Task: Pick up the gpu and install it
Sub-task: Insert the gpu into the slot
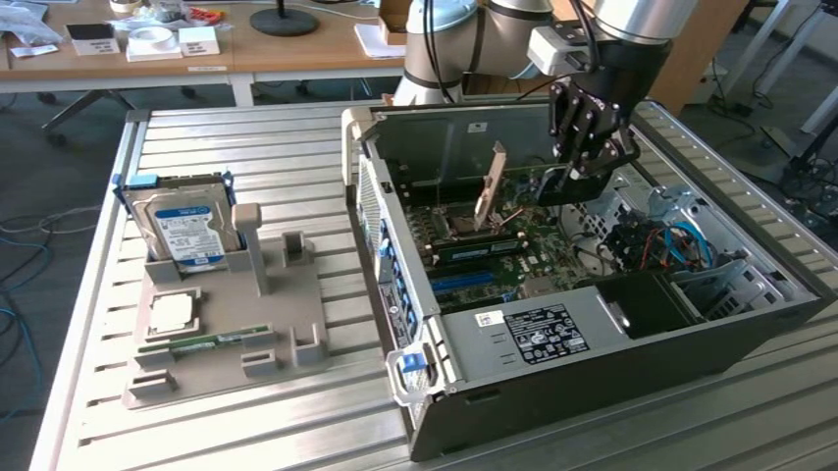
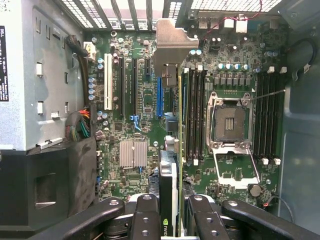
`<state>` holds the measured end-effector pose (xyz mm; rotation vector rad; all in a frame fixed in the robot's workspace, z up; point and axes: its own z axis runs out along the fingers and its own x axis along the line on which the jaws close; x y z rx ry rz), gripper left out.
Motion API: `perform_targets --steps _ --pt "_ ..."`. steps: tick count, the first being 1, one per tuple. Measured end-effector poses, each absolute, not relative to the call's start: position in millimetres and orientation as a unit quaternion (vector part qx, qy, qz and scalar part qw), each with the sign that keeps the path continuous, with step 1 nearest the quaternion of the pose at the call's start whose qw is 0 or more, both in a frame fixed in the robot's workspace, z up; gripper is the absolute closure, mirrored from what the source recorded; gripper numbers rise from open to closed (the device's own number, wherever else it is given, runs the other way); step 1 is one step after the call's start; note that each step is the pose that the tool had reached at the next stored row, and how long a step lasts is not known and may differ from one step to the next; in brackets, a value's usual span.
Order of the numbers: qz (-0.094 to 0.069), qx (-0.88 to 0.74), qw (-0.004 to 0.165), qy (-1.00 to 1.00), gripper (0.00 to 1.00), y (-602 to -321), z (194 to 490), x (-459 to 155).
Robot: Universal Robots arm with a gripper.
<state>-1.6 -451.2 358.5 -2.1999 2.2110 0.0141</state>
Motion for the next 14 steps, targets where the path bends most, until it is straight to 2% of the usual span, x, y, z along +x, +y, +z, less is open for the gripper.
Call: perform_targets --steps 14 --pt "0.005 -0.705 0.011 0.709 0.73 -451.2 355.6 -1.6"
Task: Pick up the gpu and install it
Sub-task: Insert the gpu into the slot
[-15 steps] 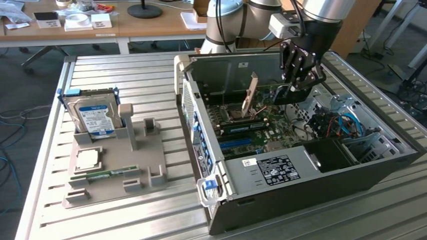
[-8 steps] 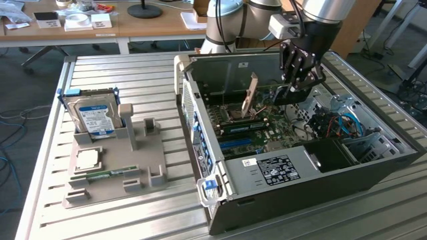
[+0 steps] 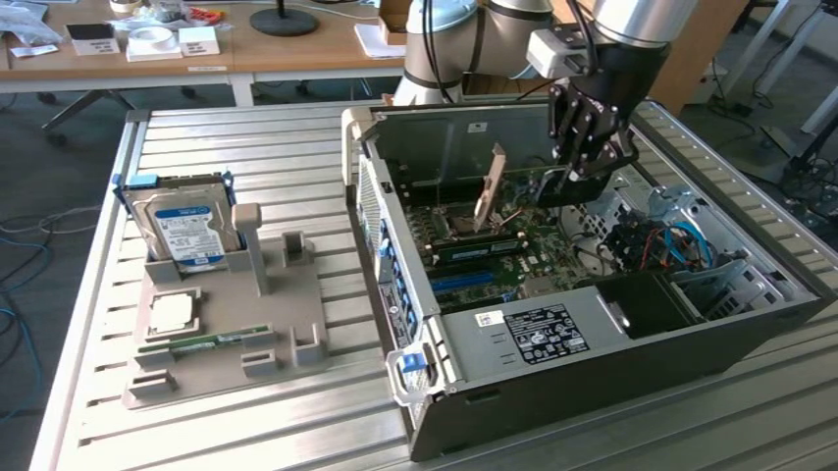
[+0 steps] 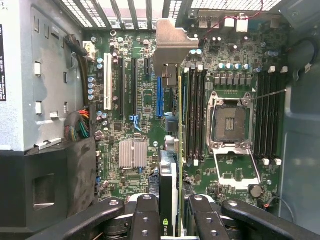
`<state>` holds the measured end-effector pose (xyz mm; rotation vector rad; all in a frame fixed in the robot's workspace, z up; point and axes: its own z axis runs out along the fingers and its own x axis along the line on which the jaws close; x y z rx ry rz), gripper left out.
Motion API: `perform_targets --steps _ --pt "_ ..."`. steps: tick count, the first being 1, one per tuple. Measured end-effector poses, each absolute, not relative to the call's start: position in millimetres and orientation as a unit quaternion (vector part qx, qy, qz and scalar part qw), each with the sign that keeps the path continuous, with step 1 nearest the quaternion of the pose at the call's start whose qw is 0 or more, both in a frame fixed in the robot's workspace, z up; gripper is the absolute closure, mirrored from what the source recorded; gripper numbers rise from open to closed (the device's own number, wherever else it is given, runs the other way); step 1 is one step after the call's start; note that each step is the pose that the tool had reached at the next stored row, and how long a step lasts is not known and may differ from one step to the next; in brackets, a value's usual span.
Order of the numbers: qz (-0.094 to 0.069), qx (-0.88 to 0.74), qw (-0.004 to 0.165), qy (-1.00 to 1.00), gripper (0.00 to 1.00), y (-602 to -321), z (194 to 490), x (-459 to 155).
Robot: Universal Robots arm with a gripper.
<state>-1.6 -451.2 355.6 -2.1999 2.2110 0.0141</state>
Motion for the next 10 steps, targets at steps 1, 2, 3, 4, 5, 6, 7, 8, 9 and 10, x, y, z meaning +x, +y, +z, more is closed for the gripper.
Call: perform_targets --steps 1,2,3,4,5,6,7,8,9,10 --pt "0.004 -0.705 0.011 0.709 0.73 -451.2 355.5 -1.6" --pt "0.004 -0.705 0.011 0.709 0.73 -451.2 355.5 -1.6" --pt "0.004 -0.705 0.011 0.709 0.73 -451.2 355.5 -1.6" --pt "0.005 -0.705 0.011 0.709 0.73 -451.2 355.5 -1.6" --pt "0.004 -0.705 0.011 0.709 0.73 -451.2 355.4 -1.6" --pt "0.005 -0.705 0.011 0.709 0.73 -451.2 355.3 -1.7" --pt "0.005 -0.705 0.011 0.709 0.73 -451.2 355.2 -1.9" --pt "0.005 -0.705 0.011 0.709 0.73 -451.2 355.0 -2.0" --pt "0.005 -0.705 0.011 0.709 0.73 -451.2 354.9 -2.1" --pt "0.005 -0.705 0.011 0.709 0.73 -451.2 354.9 -2.1"
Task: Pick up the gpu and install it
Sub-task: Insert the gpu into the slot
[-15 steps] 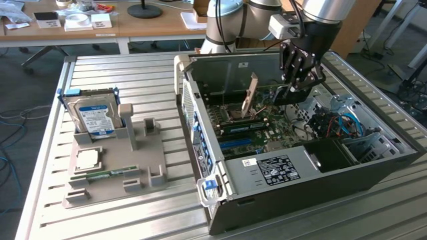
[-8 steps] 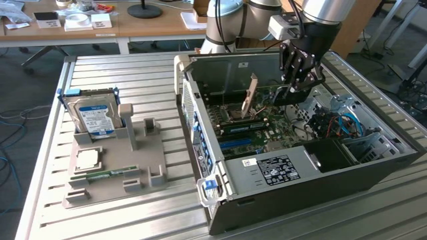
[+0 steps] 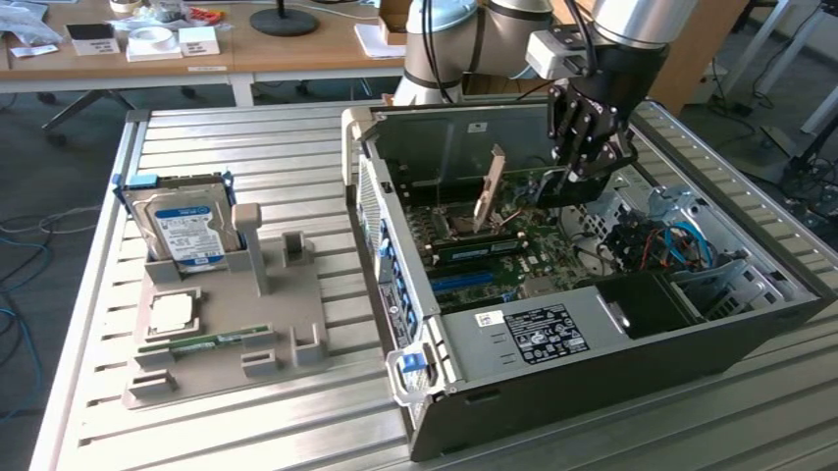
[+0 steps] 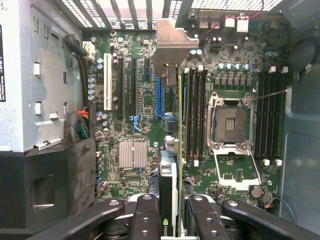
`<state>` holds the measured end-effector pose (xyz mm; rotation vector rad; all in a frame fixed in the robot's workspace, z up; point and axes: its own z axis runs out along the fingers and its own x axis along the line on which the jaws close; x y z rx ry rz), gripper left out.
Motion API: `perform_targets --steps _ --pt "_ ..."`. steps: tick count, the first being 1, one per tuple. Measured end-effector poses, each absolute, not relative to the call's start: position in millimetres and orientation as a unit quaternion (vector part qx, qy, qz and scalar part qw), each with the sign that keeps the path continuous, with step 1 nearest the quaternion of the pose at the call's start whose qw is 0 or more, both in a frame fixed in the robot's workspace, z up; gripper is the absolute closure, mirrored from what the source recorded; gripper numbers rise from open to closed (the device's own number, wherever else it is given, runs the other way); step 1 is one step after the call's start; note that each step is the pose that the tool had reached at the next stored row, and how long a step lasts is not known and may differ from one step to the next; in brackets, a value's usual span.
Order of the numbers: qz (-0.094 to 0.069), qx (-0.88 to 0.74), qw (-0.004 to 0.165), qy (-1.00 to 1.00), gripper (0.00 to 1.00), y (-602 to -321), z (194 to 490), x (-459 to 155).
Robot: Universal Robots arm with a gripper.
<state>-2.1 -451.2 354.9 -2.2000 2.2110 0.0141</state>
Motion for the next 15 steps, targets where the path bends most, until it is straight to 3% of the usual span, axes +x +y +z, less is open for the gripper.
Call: perform_targets --steps 15 --pt "0.005 -0.705 0.011 0.709 0.73 -451.1 352.5 -2.1"
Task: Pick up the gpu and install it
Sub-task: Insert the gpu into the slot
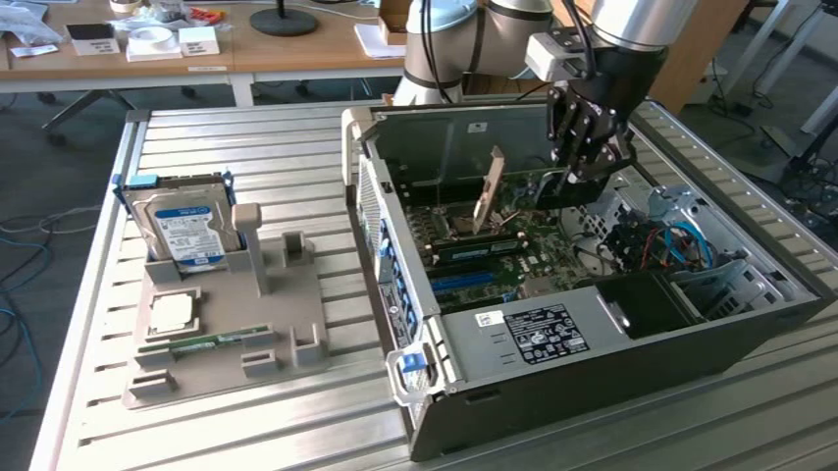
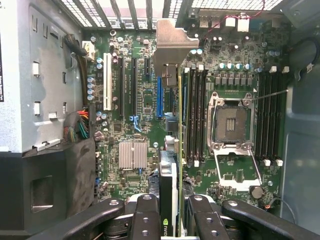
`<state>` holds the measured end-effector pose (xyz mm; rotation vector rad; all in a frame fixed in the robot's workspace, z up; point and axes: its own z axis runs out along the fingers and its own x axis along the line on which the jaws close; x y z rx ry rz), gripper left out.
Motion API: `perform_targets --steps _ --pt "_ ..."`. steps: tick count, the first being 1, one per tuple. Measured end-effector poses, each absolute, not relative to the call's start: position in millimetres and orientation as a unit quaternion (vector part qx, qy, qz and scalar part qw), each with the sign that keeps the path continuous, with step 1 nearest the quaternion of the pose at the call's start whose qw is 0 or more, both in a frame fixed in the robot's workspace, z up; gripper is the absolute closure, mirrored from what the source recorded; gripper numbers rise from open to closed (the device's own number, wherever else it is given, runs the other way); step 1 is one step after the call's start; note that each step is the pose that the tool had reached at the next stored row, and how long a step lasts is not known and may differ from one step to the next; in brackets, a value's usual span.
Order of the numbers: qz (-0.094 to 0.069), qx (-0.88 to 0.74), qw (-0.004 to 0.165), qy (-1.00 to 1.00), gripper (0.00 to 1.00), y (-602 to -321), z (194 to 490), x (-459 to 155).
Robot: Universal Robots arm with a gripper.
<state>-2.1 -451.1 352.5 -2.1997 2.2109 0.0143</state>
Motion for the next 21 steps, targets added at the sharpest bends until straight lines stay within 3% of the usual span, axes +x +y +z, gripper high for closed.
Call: perform_targets --steps 21 --pt "0.004 -0.705 0.011 0.709 0.73 -451.8 349.2 -2.1"
